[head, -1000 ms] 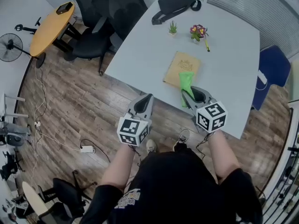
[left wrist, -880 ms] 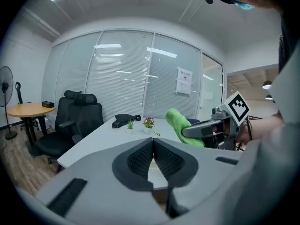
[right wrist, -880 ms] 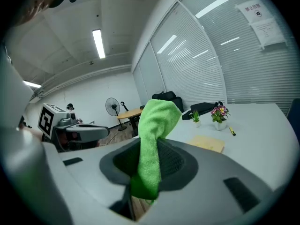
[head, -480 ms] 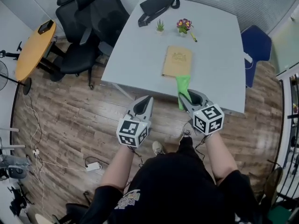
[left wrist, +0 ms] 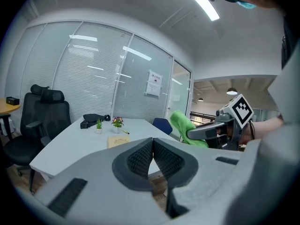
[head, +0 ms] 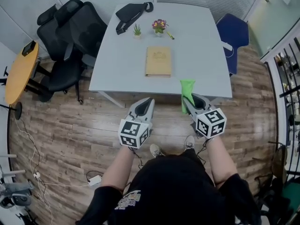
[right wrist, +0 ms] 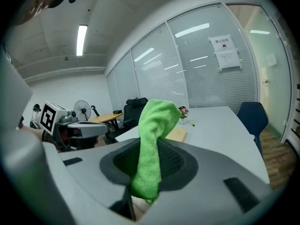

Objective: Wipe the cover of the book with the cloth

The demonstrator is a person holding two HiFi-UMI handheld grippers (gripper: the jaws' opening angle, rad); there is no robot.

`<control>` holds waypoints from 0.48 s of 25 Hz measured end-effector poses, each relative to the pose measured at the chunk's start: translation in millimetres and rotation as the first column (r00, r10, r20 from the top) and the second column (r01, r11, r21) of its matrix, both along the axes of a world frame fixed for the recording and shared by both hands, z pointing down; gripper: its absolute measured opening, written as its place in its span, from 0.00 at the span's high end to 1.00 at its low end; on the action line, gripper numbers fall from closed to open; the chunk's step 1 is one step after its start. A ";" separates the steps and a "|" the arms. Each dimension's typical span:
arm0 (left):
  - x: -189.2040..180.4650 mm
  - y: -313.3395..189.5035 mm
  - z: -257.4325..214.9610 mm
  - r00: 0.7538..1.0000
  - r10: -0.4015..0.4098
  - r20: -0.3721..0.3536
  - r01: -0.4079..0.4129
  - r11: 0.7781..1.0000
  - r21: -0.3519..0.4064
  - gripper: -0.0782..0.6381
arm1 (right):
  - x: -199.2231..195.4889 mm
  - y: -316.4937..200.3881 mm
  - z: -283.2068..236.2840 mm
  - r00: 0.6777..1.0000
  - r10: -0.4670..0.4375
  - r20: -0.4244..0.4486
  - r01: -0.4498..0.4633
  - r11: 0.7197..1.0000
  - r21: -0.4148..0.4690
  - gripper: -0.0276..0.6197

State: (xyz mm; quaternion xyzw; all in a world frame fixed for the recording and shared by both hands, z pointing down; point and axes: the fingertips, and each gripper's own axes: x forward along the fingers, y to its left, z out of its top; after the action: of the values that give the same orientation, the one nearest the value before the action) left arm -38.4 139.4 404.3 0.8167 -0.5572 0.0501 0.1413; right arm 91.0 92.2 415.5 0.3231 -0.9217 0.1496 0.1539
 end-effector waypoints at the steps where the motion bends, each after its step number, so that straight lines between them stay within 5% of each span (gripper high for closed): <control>1: 3.7 0.8 -1.9 1.000 -0.001 0.002 0.001 1.000 0.002 0.88 | 4.1 0.6 -2.0 1.000 0.001 0.001 -0.001 1.000 0.003 0.80; 12: 53.4 16.4 -15.0 0.995 -0.096 0.028 0.096 0.995 0.001 0.88 | 39.6 5.4 -21.1 0.993 -0.113 0.032 0.112 0.993 0.025 0.80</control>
State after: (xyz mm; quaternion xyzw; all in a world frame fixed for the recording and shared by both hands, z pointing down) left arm 15.0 155.8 389.3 0.7881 -0.5978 0.0549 0.1361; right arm 130.6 97.6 394.5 0.2699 -0.9425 0.1355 0.1430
